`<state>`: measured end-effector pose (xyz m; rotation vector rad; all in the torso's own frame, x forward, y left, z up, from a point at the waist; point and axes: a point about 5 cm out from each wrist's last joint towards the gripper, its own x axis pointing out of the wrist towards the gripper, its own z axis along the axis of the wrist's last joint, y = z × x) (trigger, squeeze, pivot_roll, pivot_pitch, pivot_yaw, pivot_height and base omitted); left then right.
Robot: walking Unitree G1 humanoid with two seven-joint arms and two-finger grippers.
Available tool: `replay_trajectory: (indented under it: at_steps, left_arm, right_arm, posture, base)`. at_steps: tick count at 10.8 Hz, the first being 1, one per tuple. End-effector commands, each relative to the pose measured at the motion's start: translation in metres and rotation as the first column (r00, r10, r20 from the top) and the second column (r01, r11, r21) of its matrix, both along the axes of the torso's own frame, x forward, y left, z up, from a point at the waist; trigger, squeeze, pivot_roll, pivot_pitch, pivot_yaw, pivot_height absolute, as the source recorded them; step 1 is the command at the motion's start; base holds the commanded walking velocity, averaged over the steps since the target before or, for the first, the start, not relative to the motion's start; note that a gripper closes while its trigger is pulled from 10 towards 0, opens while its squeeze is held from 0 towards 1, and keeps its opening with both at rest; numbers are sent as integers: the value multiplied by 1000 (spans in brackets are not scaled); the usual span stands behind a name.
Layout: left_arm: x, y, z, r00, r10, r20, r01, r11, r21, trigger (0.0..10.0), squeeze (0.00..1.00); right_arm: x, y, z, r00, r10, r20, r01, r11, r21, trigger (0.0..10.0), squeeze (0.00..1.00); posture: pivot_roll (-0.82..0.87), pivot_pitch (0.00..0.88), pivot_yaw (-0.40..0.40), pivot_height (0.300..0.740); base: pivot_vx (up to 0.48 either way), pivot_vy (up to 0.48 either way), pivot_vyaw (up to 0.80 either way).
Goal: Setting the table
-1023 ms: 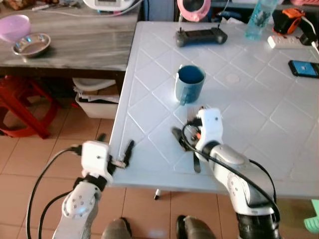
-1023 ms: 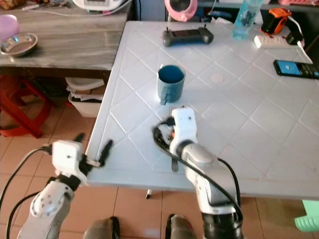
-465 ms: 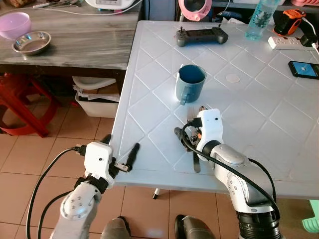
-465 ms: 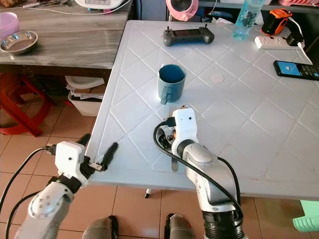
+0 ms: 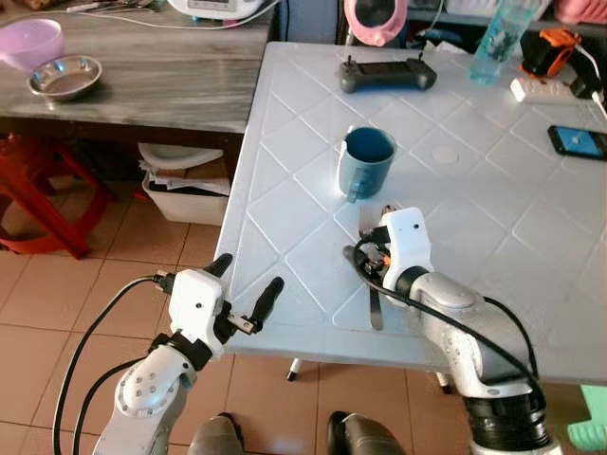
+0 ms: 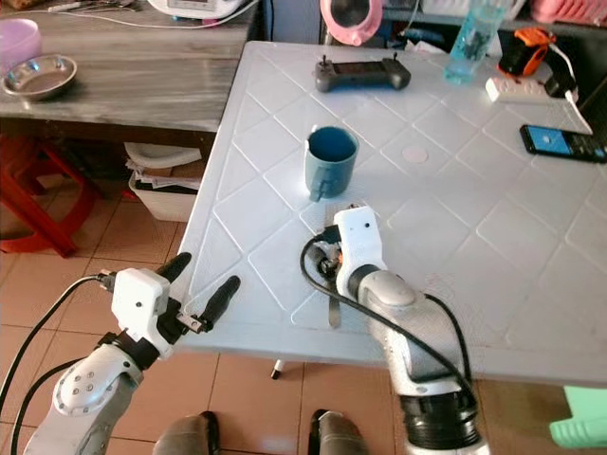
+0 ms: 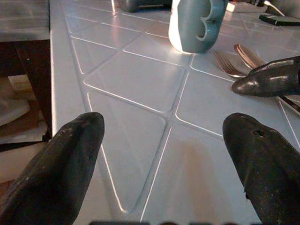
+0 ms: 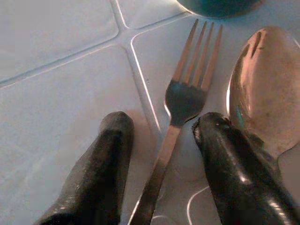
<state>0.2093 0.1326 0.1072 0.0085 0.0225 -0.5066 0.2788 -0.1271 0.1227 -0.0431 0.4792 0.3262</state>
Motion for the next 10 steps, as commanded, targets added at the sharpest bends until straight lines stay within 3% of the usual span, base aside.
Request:
replay_trajectory:
  at_steps: [1, 8, 10]
  left_arm:
    - [-3, -2, 2, 1000, -16, -1, 16, 1000, 1, 10000, 0]
    - [-7, -3, 0, 999, -50, -8, 50, 999, -7, 10000, 0]
    - [2, 12, -10, 995, 96, -22, -94, 993, 70, 10000, 0]
  right_arm:
    - [-28, -19, -68, 933, -68, -354, 46, 996, -71, 0, 0]
    - [-36, -11, -71, 922, -74, -379, 81, 997, 1, 0, 0]
    - [-31, -6, -64, 929, -83, -362, 106, 993, 44, 0, 0]
  posture:
    - [49, 218, -4, 740]
    - [48, 211, 1, 740]
    - [47, 202, -1, 740]
  base:
    - [0, 0, 0]
    - [0, 0, 0]
    - [0, 0, 0]
